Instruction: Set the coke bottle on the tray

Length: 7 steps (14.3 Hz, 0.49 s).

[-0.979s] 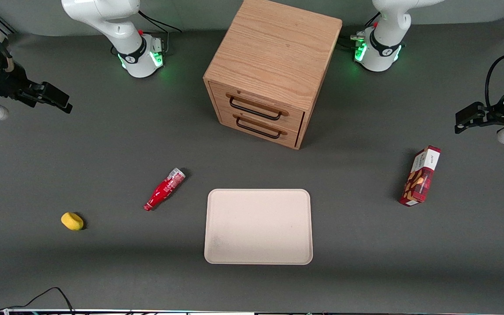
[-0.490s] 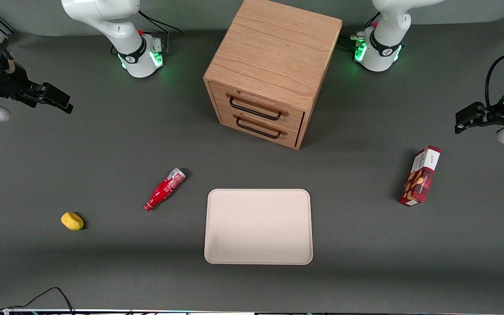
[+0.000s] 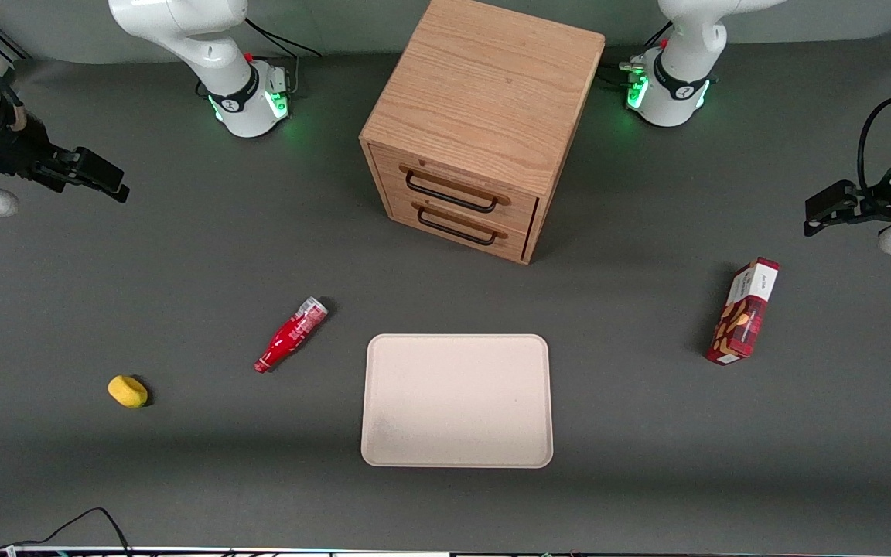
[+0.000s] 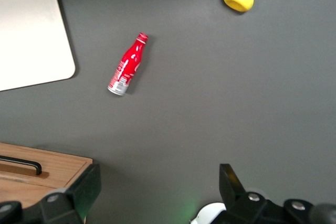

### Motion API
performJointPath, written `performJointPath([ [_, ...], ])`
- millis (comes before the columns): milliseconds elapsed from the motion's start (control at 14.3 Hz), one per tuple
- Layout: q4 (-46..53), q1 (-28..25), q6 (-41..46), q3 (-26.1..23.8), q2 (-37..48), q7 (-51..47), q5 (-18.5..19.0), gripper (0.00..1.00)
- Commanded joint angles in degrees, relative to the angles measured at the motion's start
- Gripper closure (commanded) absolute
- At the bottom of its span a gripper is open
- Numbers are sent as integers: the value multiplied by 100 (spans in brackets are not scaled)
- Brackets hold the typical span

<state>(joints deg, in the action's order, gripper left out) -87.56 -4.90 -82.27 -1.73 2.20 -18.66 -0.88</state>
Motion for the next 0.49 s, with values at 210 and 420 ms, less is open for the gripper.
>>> performJointPath([
  [210,1301,-46,36,-257,-1316,-1215,-448,0],
  [420,1461,-46,-357,-591,-2055,-2454,-554,0],
])
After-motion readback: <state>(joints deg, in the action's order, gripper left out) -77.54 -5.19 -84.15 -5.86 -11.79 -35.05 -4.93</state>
